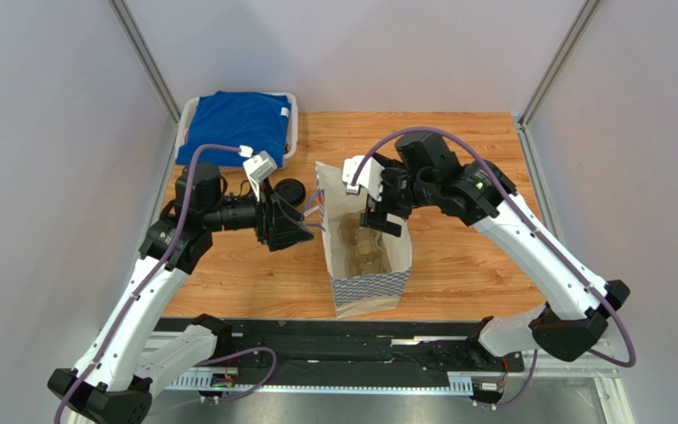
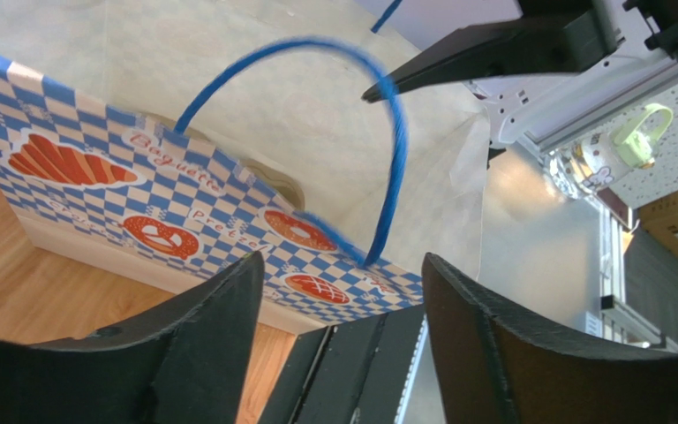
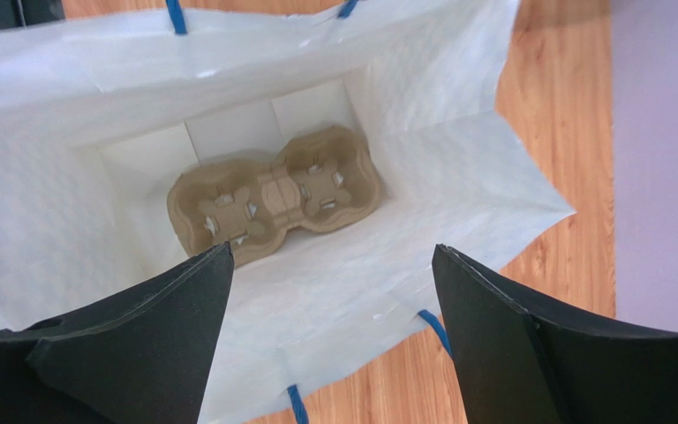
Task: Pack the takeout coffee
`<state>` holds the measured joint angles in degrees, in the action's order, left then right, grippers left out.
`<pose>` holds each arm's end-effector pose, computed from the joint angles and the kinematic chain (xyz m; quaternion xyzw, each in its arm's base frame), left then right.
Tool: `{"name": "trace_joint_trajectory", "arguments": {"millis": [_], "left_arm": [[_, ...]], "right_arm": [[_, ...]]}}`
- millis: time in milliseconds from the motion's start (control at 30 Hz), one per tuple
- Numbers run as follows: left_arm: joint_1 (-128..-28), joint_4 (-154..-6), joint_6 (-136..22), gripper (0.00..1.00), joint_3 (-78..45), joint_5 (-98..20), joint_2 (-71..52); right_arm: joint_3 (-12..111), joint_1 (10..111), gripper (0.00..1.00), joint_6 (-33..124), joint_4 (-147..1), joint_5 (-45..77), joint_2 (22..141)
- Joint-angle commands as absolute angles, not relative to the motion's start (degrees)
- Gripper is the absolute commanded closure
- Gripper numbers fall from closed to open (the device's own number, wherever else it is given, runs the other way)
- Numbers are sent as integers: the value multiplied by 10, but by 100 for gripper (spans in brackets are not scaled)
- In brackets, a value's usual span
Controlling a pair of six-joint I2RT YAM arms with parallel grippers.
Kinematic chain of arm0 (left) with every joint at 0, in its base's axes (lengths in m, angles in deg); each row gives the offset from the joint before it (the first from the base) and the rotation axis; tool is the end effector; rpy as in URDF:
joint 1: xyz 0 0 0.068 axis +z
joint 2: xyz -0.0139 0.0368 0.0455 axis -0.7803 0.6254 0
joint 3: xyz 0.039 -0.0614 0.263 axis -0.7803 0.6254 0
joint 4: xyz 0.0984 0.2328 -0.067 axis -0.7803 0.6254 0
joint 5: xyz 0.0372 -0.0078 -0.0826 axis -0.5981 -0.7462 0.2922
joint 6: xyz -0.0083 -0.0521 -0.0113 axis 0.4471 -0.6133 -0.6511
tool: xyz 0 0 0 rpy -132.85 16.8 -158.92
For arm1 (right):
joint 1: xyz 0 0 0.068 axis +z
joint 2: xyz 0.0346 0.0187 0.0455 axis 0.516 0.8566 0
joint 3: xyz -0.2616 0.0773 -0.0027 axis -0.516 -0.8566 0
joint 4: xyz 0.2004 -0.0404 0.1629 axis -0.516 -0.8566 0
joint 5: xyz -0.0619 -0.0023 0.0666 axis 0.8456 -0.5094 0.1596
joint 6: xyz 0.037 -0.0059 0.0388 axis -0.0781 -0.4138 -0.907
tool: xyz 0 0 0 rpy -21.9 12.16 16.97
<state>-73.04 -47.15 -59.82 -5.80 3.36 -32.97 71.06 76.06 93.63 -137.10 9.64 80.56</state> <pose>0.1559 -0.0919 0.3867 0.2860 0.7298 -0.4942 0.3759 0.1810 0.1928 0.4224 -0.6643 0.6453 0.1219 0.3569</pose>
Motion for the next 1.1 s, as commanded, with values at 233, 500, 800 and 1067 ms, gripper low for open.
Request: {"name": "trace_joint_trajectory", "arguments": {"millis": [233,500,800,1067], "left_arm": [[-712,-462,-593,3,-135,-38,-386],[-604,-422,-508,1,-176,-99,-308],[-594,-355,-352,1,-250,-135,-148],[-595,-389,-308,2,-224,-83,-80]], "right_arm": [[758,763,7,820,-1247,101,721],[776,712,0,709,-1282,178,735],[789,611,23,662,-1415,63,783],[778,558,35,648,-1473,-69,800]]}}
